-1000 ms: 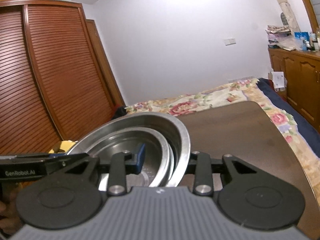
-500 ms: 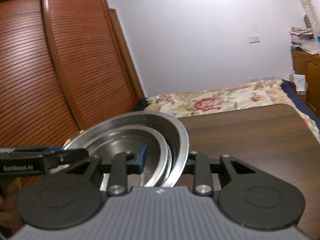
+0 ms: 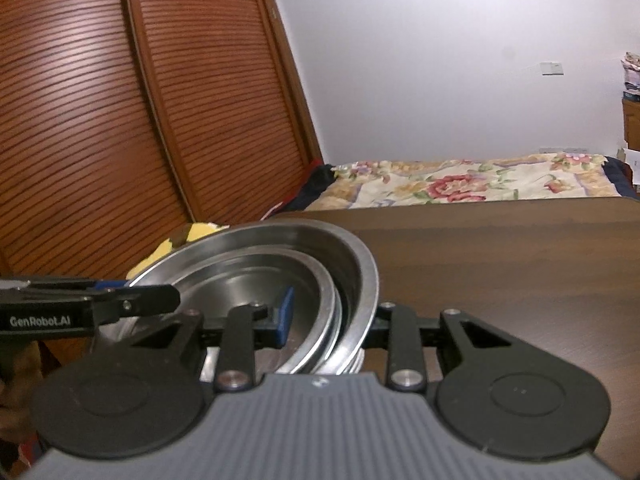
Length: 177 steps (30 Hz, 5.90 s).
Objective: Organize plates and bowls
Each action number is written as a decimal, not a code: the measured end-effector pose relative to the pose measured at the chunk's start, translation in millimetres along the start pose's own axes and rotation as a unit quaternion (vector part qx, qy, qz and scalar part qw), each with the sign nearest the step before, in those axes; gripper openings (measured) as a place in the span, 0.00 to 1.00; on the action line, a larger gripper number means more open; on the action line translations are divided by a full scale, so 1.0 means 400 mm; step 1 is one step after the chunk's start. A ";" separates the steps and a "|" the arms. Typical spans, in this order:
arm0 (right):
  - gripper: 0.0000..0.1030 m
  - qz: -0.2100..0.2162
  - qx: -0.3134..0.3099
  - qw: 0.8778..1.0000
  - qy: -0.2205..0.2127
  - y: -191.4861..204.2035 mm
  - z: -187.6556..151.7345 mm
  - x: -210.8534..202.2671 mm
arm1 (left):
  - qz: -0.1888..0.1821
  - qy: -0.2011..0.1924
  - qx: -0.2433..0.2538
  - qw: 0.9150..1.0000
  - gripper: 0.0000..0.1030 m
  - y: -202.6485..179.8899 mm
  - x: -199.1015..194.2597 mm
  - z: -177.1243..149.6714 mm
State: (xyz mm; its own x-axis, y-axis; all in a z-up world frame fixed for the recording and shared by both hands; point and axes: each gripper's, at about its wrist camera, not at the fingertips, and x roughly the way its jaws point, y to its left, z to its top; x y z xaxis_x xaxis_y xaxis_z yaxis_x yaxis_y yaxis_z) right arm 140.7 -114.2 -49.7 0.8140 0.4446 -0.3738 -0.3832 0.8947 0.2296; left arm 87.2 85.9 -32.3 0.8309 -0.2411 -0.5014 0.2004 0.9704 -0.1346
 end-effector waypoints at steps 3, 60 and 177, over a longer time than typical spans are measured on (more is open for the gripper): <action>0.31 -0.001 -0.002 1.000 0.005 0.005 -0.005 0.006 | 0.004 0.007 -0.002 1.000 0.36 0.002 0.010 -0.008; 0.58 -0.043 -0.056 0.997 0.007 0.026 0.023 -0.014 | 0.061 -0.015 0.017 0.998 0.65 0.003 0.000 -0.002; 1.00 -0.218 -0.018 0.974 -0.053 -0.012 -0.114 -0.227 | 0.095 -0.040 0.057 0.993 1.00 -0.185 -0.100 -0.142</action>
State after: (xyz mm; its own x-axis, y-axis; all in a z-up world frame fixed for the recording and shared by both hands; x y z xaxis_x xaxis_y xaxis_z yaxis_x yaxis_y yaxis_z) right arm 48.5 -156.7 -57.9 0.9428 0.0174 -0.3329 -0.0048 0.9992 0.0387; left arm 9.4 23.1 -50.9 0.8972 -0.0555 -0.4381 0.0894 0.9944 0.0571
